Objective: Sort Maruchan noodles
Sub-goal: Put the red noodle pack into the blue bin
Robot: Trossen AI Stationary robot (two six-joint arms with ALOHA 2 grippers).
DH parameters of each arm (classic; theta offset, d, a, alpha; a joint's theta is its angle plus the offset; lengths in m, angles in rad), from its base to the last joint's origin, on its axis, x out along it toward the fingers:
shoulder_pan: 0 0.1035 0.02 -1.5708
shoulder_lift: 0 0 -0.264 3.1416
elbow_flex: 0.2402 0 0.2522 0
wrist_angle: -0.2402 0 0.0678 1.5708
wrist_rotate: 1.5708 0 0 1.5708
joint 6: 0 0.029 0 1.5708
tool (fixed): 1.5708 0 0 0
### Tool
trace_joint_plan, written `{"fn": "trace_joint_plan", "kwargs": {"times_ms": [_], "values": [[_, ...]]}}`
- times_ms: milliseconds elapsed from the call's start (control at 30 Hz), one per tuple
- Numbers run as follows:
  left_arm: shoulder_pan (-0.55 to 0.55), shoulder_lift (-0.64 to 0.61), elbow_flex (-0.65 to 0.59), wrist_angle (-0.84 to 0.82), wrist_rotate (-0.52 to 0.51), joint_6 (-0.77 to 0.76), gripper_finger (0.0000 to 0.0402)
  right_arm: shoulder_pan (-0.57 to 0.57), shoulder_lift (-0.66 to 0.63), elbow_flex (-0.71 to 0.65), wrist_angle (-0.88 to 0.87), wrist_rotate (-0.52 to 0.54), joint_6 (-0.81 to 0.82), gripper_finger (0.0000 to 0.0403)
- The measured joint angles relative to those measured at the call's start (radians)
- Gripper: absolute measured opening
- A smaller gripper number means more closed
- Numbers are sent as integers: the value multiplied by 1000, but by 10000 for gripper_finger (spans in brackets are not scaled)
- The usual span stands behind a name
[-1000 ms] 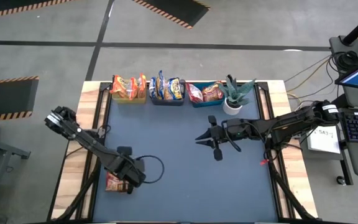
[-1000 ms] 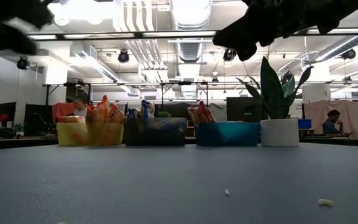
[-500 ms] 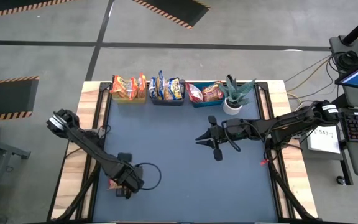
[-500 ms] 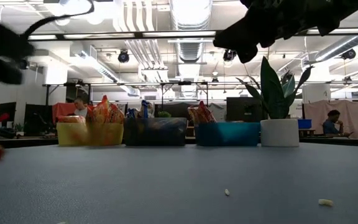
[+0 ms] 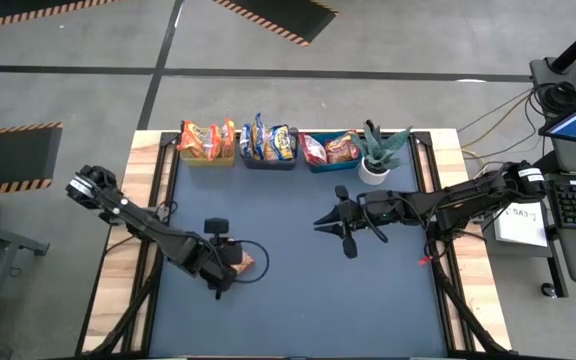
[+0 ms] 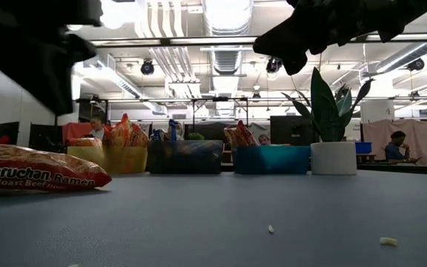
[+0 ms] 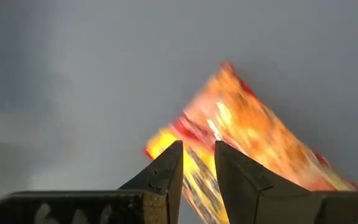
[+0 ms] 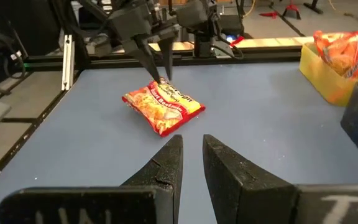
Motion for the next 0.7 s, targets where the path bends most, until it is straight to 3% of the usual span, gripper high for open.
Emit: {"fn": "trace_joint_plan", "kwargs": {"times_ms": [267, 433, 600, 700], "values": [[-116, -86, -99, -21, 203, -213, 75, -1, 0, 0, -2, 27, 72, 52], [-193, -104, -207, 54, 220, -322, 75, -1, 0, 0, -2, 34, 69, 52], [-201, -90, -298, 186, 219, -356, 75, -2, 0, 0, -2, 82, 67, 52], [-193, -69, -327, 197, 166, -363, 75, -2, 0, 0, -2, 87, 67, 52]]}}
